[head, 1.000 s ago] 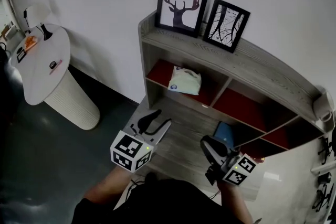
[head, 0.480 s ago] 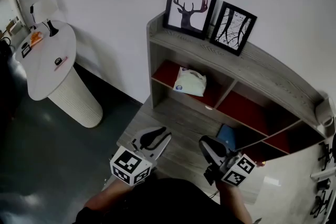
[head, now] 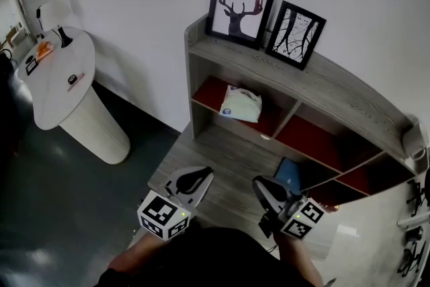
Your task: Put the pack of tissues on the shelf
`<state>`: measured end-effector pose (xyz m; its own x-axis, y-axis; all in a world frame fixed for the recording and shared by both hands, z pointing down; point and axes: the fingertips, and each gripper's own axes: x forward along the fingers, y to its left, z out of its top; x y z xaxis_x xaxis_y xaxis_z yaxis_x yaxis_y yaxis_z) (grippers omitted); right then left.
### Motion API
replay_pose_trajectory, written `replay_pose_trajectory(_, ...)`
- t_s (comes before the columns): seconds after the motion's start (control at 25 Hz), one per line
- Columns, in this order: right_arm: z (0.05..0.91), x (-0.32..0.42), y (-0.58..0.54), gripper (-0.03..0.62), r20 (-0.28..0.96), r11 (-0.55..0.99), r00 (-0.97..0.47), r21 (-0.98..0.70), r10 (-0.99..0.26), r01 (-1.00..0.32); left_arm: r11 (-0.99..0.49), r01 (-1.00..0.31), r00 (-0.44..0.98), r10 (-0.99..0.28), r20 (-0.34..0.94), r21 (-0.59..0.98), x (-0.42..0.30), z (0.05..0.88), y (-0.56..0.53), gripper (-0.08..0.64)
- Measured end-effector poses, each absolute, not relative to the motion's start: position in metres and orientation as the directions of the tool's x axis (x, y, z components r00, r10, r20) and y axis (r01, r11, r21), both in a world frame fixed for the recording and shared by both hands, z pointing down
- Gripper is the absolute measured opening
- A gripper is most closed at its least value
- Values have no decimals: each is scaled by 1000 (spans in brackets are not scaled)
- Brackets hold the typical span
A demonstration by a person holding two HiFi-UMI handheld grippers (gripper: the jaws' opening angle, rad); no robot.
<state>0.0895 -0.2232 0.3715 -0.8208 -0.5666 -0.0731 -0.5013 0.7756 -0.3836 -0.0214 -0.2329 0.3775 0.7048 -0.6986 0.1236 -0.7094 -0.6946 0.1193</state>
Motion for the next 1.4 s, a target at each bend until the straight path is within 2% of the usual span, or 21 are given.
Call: replay_pose_trajectory(1.4, 385, 92, -222, 17, 0, 758, -825, -396, -565, -519, -707, -694, 720, -677, 156, 136, -10, 387, -237, 32)
